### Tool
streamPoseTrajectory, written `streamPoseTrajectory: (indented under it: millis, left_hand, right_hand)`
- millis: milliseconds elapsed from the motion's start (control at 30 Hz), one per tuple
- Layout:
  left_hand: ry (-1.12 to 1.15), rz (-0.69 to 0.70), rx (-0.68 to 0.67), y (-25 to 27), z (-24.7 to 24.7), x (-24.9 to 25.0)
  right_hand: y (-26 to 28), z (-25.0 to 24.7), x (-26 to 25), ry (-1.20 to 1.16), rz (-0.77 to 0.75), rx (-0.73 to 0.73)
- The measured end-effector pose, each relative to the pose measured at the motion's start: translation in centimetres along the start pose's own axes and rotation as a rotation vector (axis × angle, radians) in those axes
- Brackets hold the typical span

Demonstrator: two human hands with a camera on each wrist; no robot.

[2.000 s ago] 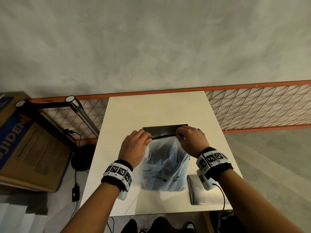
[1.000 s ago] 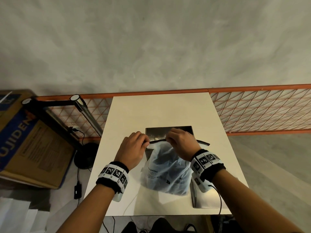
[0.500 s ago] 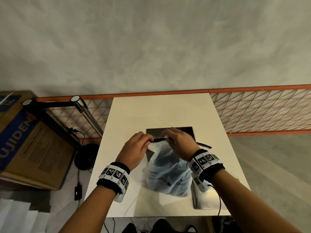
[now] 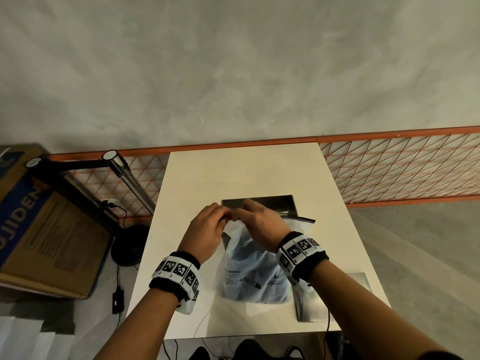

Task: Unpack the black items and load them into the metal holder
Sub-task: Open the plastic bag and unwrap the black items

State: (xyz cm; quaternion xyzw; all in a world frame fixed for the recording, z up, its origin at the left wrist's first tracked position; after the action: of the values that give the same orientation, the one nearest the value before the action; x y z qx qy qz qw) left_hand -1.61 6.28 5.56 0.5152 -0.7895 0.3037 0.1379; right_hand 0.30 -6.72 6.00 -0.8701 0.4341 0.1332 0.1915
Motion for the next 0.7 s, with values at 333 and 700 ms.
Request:
streamPoseTrajectory:
  millis: [333, 700]
  left_hand:
    - [0.031, 0.029, 0.001, 0.2, 0.0, 0.3]
    - [-0.023, -0.086, 0.083, 0.5, -1.6, -2.5]
  right_hand:
    - [0.0, 0.0, 0.2, -0.011, -0.005, 0.009]
    - [1.2, -1.0, 3.8, 0.092, 0.056, -0.012]
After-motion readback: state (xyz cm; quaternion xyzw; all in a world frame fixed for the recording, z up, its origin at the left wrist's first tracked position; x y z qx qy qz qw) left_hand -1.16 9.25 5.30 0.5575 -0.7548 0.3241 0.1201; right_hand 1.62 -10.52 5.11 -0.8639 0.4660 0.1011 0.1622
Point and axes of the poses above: each hand's wrist, its own y-axis away from the middle knuckle, its own z-axis out of the palm, x = y × z, the point moved 8 cm from there along -y, towards the middle knuckle, and after that the axes turned 5 degrees about z, right-handed, at the moved point
